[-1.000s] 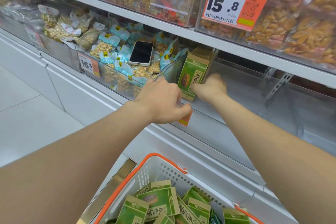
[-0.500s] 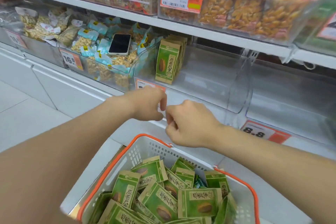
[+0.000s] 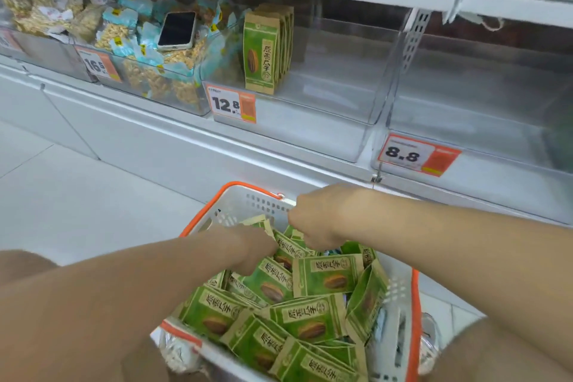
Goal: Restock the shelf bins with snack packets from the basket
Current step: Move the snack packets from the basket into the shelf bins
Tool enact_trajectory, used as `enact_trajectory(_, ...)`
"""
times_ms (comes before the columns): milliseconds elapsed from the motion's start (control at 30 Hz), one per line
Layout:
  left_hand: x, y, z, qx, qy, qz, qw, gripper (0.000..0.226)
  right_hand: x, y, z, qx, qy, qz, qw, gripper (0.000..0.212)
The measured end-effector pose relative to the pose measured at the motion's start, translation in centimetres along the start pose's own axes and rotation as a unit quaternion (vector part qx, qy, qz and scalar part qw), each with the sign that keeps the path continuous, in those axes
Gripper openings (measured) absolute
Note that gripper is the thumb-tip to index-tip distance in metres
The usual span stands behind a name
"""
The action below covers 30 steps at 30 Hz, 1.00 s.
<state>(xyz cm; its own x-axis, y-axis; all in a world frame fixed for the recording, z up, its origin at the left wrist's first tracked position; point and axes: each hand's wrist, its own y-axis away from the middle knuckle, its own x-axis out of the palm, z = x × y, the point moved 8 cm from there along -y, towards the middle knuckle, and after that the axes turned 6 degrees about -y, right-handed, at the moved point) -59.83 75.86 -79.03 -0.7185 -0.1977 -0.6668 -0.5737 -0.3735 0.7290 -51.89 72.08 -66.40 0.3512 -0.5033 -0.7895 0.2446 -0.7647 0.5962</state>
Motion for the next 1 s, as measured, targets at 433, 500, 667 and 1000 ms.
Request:
enact_trajectory(433,0.5,-0.7,-2.3,-0.010,0.014,-0.036,0.999,0.036,-0.8,0.2,0.6,-0.027,-0.024,-0.029,0.999,0.017)
enact_trajectory(500,-0.1,-0.4,-2.2,0.008,0.038,-0.029,0.999,0.026,-0.7,0.1,0.4,-0.023,-0.040,-0.023,0.999,0.019)
enact_trajectory(667,-2.4,0.7,0.5,0.010,0.121,-0.041,0.992,0.023,-1.3,0.3,-0.1,-0.010,-0.086,-0.027,0.996,0.024)
enact_trajectory(1000,-13.4,7.1,5.6,0.062,0.327,-0.198,0.922,0.026,-2.1,1.3,-3.5,-0.001,-0.236,-0.054,0.970,0.041)
